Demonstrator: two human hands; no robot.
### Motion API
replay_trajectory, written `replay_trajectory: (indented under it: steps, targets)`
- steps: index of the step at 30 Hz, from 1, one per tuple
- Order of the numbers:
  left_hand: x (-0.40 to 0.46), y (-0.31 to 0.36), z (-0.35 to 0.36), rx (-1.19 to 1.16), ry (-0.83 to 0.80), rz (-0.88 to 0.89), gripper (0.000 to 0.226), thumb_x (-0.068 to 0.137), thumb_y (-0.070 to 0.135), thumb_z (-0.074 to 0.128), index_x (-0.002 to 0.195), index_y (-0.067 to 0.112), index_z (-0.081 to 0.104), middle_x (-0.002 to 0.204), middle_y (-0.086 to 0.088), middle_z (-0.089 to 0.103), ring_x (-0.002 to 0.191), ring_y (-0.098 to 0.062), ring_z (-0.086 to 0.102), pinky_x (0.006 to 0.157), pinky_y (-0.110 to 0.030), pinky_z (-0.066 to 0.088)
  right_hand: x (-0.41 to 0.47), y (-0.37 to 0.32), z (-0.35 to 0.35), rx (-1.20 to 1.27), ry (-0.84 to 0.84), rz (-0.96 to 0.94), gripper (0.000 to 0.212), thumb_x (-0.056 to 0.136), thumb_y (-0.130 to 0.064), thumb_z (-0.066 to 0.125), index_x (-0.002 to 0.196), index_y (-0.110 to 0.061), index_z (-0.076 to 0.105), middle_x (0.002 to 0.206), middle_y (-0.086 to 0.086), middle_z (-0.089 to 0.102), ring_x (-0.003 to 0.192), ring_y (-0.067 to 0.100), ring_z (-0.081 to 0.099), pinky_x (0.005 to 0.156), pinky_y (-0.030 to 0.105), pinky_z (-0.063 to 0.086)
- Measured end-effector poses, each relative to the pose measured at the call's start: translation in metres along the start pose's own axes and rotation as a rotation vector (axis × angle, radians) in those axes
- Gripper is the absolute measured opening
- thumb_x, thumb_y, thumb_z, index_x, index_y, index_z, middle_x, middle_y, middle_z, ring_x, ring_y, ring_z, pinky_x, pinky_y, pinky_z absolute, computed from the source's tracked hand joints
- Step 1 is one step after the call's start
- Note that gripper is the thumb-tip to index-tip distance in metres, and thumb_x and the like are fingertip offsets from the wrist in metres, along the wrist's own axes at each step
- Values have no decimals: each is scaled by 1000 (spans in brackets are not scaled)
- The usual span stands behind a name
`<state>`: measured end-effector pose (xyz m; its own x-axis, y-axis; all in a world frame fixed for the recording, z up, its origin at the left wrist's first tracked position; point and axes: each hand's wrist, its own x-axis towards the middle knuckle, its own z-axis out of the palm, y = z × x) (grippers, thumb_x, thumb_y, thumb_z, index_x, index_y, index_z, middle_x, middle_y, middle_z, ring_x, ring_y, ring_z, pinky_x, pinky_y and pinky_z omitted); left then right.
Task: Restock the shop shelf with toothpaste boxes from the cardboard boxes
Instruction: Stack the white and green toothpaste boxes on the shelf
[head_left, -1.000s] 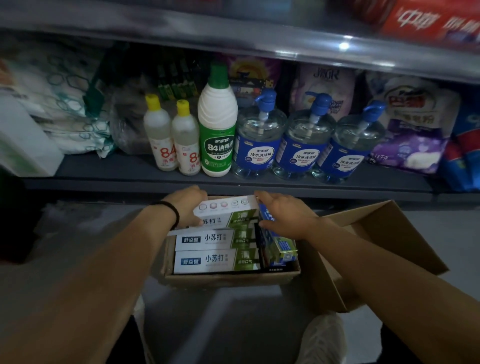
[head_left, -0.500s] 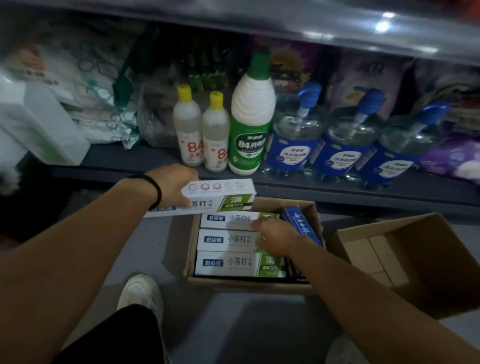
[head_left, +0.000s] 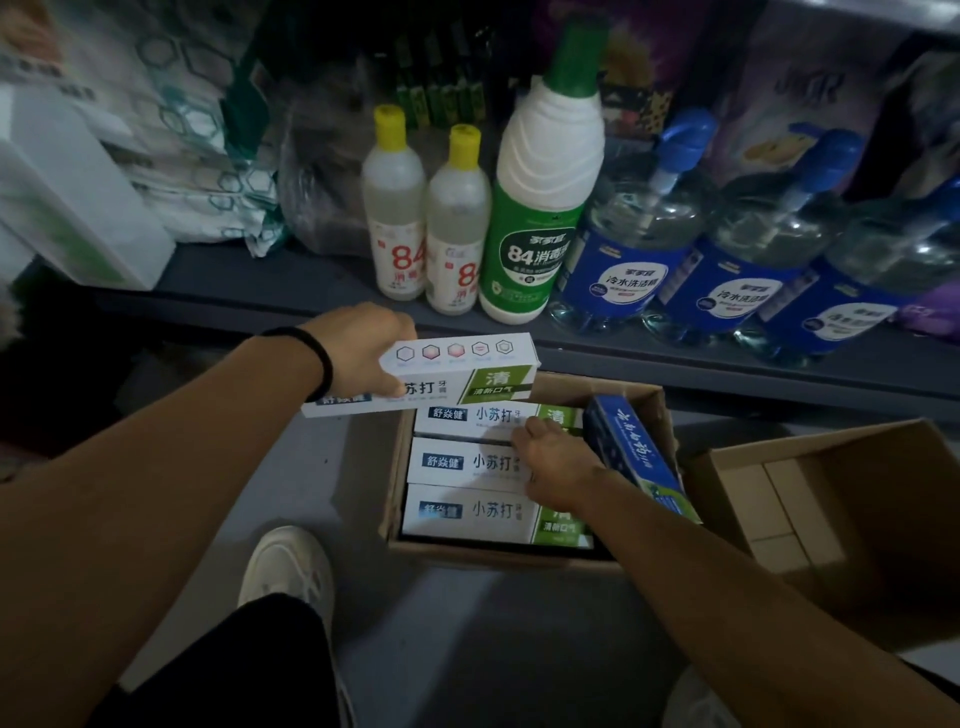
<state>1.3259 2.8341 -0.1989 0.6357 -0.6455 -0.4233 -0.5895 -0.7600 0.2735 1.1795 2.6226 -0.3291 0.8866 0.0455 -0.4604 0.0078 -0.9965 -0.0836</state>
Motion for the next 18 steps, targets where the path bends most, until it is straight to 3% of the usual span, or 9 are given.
replay_trajectory:
  steps: [8, 18]
  targets:
    - [-4, -4, 1, -10, -2, -7, 43, 76, 31, 76, 114, 21, 56, 109, 0, 60, 97, -18, 56, 84, -36, 49, 0, 0, 1, -67, -41, -23, 66, 81, -27, 69, 137, -12, 39, 138, 10, 37, 125, 26, 40, 102, 39, 43]
    - [-4, -2, -2, -3, -2, -7, 42, 76, 32, 76, 112, 21, 56, 106, 1, 60, 94, -19, 57, 83, -39, 50, 3, 1, 0, -111, -84, -74, 42, 87, -22, 63, 125, -13, 49, 129, 9, 53, 116, 26, 52, 97, 39, 47]
